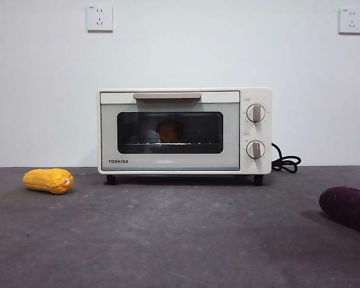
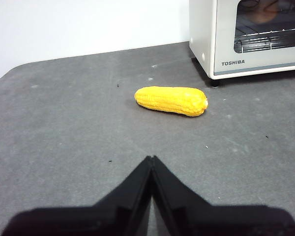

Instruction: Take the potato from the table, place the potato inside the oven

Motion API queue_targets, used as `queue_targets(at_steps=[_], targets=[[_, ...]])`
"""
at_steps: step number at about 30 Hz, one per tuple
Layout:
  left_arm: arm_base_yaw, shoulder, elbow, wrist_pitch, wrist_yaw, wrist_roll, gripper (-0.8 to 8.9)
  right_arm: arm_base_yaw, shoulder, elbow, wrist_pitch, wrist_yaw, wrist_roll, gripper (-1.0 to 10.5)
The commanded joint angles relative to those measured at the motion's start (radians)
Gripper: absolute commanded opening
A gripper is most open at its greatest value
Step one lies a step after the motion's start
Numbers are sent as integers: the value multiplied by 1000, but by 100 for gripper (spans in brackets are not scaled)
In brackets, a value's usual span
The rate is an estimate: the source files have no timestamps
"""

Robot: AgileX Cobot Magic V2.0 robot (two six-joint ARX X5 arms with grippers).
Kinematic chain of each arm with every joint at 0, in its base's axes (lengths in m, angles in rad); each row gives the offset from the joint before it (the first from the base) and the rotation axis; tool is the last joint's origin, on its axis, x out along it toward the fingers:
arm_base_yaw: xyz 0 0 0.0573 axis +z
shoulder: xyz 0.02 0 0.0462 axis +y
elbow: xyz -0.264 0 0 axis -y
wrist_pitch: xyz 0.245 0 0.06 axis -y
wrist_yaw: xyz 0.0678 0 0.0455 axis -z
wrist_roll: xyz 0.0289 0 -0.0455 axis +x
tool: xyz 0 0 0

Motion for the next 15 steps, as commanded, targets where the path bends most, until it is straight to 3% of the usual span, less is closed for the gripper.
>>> queue_targets(at_steps=[1,15], targets=[[-2,2,-10,7,-3,-11,-4,-2,-2,-10,3,-4,39,2],[-2,6,-10,7,-3,-11,-4,-6,-2,-10,6,-6,40,2]])
